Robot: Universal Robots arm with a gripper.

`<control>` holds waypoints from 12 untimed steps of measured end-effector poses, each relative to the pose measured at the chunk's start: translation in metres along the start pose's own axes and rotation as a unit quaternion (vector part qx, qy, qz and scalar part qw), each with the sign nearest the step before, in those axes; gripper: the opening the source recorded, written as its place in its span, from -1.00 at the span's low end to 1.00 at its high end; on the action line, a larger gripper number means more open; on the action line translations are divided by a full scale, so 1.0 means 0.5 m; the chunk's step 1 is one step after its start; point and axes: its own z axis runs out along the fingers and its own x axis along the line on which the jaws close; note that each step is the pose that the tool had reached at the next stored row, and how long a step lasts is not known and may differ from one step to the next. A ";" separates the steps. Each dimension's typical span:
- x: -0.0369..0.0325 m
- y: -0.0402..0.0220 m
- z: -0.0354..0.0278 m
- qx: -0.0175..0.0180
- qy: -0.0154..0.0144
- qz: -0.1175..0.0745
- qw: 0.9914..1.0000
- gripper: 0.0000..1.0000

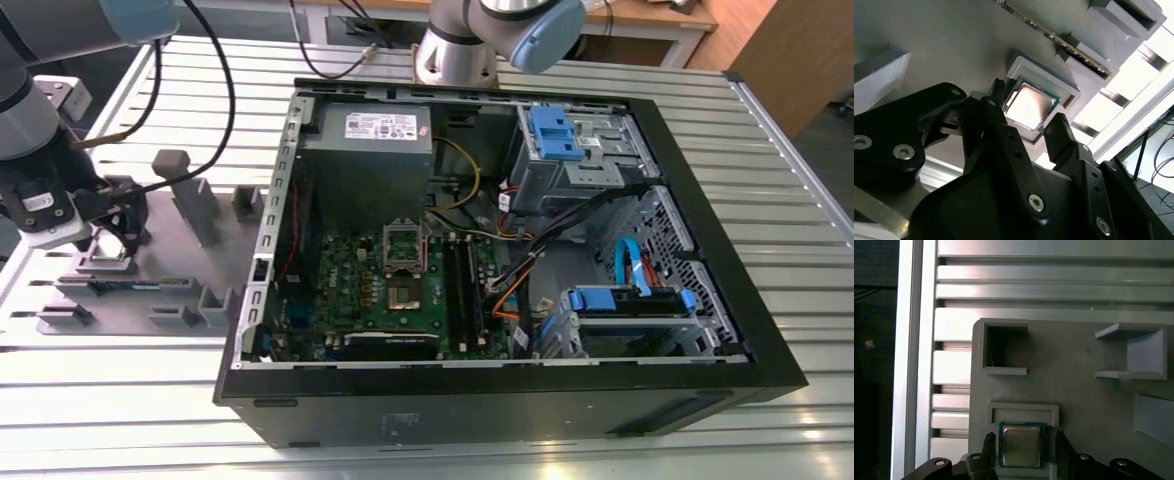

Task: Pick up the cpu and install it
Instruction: 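Pick up the cpu and move it towards the insertion slot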

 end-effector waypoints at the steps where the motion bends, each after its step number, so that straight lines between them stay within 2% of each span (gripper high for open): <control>1: 0.001 0.000 0.000 0.000 0.000 0.000 1.000 0.18; 6: 0.001 0.000 0.008 0.000 0.000 0.000 1.000 0.18; 12: 0.001 0.000 0.010 0.000 0.000 0.000 1.000 0.18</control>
